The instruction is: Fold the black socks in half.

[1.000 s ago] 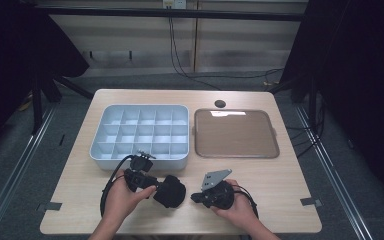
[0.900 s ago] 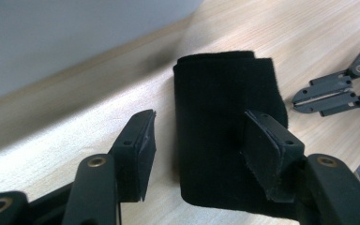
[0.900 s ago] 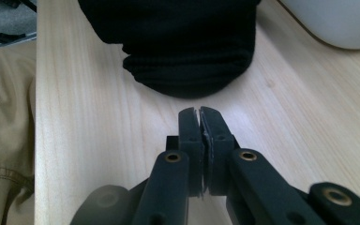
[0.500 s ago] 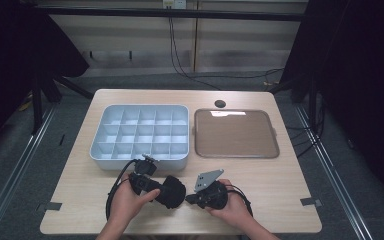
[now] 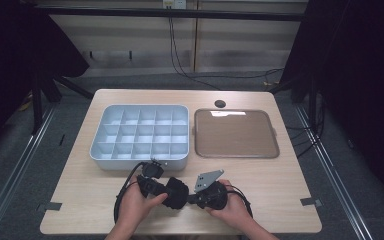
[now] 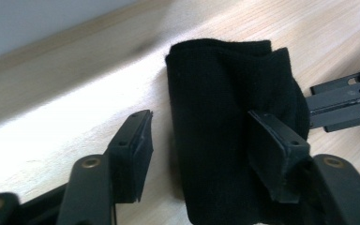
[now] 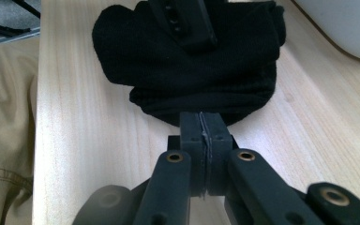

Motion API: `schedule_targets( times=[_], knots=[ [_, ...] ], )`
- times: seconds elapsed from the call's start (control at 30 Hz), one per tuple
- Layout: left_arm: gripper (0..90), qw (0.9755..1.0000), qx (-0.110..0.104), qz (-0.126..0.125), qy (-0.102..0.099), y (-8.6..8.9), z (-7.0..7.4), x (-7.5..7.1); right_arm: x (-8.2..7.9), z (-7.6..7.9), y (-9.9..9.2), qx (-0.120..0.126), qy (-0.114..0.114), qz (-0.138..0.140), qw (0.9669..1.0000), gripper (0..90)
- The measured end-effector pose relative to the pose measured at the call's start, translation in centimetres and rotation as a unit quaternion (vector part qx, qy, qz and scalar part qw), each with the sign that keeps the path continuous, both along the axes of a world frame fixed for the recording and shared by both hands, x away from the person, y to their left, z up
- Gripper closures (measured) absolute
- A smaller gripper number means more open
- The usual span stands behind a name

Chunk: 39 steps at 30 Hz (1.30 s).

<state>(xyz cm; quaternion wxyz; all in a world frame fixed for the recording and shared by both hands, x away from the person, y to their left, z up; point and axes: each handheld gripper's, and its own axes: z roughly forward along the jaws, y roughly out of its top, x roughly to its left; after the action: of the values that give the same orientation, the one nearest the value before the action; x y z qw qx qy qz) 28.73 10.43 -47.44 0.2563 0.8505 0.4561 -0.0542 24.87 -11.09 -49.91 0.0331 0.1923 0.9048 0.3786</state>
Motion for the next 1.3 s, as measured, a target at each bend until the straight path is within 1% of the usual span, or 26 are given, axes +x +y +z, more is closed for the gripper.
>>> schedule_targets(
  times=[0.1,0.17,0.23,0.27,0.33,0.4,0.47,0.53,0.57,0.6,0.63,0.67,0.73,0.77,0.8,0.83,0.87,0.9,0.93,1.07,1.1,1.13,1.17,1.2,1.23,1.3],
  knots=[
    [46.6,1.0000,-0.005,-0.005,0.001,-0.1,0.0,-0.1,0.0,0.0,0.0,0.001,-0.002,0.001,1.0000,89.3],
    [53.0,0.9999,-0.009,-0.006,0.004,-0.1,-0.1,-0.1,0.0,-0.1,-0.1,0.003,-0.003,0.001,1.0000,89.3],
    [54.0,0.9998,-0.012,-0.011,0.009,-0.2,-0.1,-0.1,0.0,-0.1,-0.2,0.003,-0.002,-0.001,1.0000,89.3],
    [57.3,0.9997,-0.012,-0.014,0.012,-0.2,0.0,-0.1,-0.1,-0.1,-0.2,0.006,0.001,-0.006,1.0000,89.4],
    [62.1,0.9996,-0.015,-0.017,0.017,-0.2,0.0,0.0,0.0,-0.2,-0.4,0.009,-0.001,-0.002,1.0000,89.3],
    [68.1,0.9994,-0.018,-0.020,0.020,-0.3,0.1,0.0,-0.1,-0.2,-0.5,0.013,0.006,-0.009,0.9999,88.9],
    [70.9,0.9995,-0.019,-0.022,0.015,-0.4,0.1,-0.1,-0.2,-0.2,-0.6,0.011,0.001,-0.008,0.9999,88.1],
    [72.0,0.9992,-0.025,-0.022,0.020,-0.3,0.1,-0.2,-0.3,-0.1,-0.7,0.007,-0.001,-0.008,0.9999,85.7],
    [72.3,0.9992,-0.028,-0.022,0.019,-0.3,0.1,-0.1,-0.2,0.0,-0.9,0.003,-0.009,-0.006,0.9999,84.8],
    [72.5,0.9990,-0.032,-0.024,0.023,-0.1,0.1,-0.1,-0.2,0.1,-1.1,0.006,-0.006,-0.015,0.9999,83.6],
    [72.6,0.9990,-0.032,-0.024,0.023,-0.1,0.1,-0.1,-0.2,0.1,-1.4,0.012,-0.005,-0.020,0.9997,81.9],
    [72.7,0.9985,-0.040,-0.022,0.029,0.0,0.1,0.0,-0.1,0.2,-1.7,0.016,-0.005,-0.028,0.9995,78.3],
    [72.8,0.9983,-0.038,-0.027,0.033,0.2,0.3,0.1,-0.1,0.3,-2.1,0.019,-0.009,-0.041,0.9989,72.6],
    [72.8,0.9983,-0.036,-0.031,0.033,0.3,0.4,0.1,0.0,0.2,-2.3,0.021,-0.014,-0.047,0.9986,68.2],
    [72.8,0.9983,-0.036,-0.031,0.033,0.3,0.4,0.1,0.0,0.2,-2.3,0.021,-0.014,-0.047,0.9986,68.2],
    [72.8,0.9984,-0.035,-0.031,0.031,0.4,0.7,0.2,0.0,0.2,-2.5,0.020,-0.019,-0.055,0.9981,64.7],
    [72.8,0.9986,-0.034,-0.032,0.026,0.7,1.2,0.3,0.2,0.1,-2.7,0.019,-0.029,-0.060,0.9976,57.3],
    [72.8,0.9986,-0.034,-0.032,0.026,0.7,1.2,0.3,0.2,0.1,-2.7,0.019,-0.029,-0.060,0.9976,57.3],
    [72.8,0.9987,-0.036,-0.028,0.021,1.2,1.8,0.5,0.2,0.1,-2.8,0.016,-0.034,-0.064,0.9973,52.6],
    [72.7,0.9989,-0.040,-0.019,0.016,2.3,2.9,0.7,0.4,-0.3,-2.8,0.010,-0.036,-0.069,0.9969,41.7],
    [72.7,0.9991,-0.036,-0.018,0.014,2.7,3.1,0.7,0.4,-0.4,-2.8,0.008,-0.036,-0.074,0.9966,39.1],
    [72.7,0.9991,-0.035,-0.018,0.014,2.9,3.2,0.7,0.5,-0.4,-2.8,0.006,-0.036,-0.076,0.9965,36.5],
    [72.7,0.9991,-0.035,-0.018,0.014,2.9,3.2,0.7,0.5,-0.4,-2.8,0.006,-0.036,-0.076,0.9965,36.5],
    [72.7,0.9994,-0.030,-0.015,0.013,3.3,3.3,0.8,0.6,-0.6,-2.7,0.004,-0.033,-0.082,0.9961,31.5],
    [72.7,0.9994,-0.030,-0.014,0.013,3.5,3.3,0.9,0.7,-0.7,-2.7,0.000,-0.032,-0.085,0.9959,29.9],
    [72.6,0.9995,-0.028,-0.009,0.013,3.8,3.5,1.0,0.8,-0.8,-2.6,0.006,-0.030,-0.089,0.9956,27.4]
  ],
)
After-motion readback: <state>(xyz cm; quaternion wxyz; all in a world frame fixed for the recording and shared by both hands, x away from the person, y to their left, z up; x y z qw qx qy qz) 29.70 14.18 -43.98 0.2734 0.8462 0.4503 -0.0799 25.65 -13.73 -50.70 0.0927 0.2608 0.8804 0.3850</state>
